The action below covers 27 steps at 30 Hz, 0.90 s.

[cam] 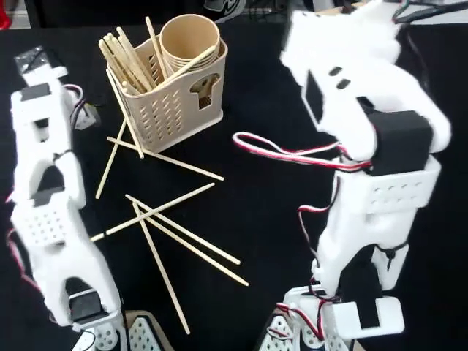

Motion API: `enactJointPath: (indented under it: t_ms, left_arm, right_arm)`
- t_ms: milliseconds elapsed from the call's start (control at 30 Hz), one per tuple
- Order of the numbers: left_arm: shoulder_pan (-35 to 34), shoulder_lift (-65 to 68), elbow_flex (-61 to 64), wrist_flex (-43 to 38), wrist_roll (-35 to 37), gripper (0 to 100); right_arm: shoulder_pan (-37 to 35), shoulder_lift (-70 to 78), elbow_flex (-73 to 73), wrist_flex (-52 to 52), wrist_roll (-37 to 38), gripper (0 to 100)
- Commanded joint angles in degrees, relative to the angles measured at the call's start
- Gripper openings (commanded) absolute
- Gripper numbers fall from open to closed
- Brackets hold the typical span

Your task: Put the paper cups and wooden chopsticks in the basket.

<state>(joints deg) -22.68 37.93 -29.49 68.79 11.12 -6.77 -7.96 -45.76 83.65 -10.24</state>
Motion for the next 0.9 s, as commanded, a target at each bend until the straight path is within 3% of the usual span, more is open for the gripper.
enactJointPath:
  t_ms: [0, 167, 267, 533, 700, 867]
  left_arm:
    - [3.0, 14.6, -29.5, 13.2, -0.2, 23]
    - [5.1, 28.0, -53.5, 30.5, 2.8, 23]
    - [4.2, 32.8, -59.0, 32.3, 2.4, 23]
    - [5.4, 26.7, -48.0, 32.3, 1.1, 23]
    - [8.5, 23.8, -43.0, 31.9, 1.7, 18]
    - [8.8, 26.0, -42.9, 31.9, 7.8, 14]
  right_arm:
    - [3.4, -1.2, -2.2, 4.1, 0.4, 24.3]
    - [5.1, -1.2, -2.2, 9.9, 0.8, 24.3]
    - [5.4, -1.2, -2.2, 16.4, 0.8, 24.3]
    - [6.7, -5.2, 12.3, 17.5, 0.4, 24.3]
    - [6.7, -17.2, 29.1, 17.1, 0.4, 24.3]
    - [6.9, -31.8, 44.0, 14.0, 0.8, 24.3]
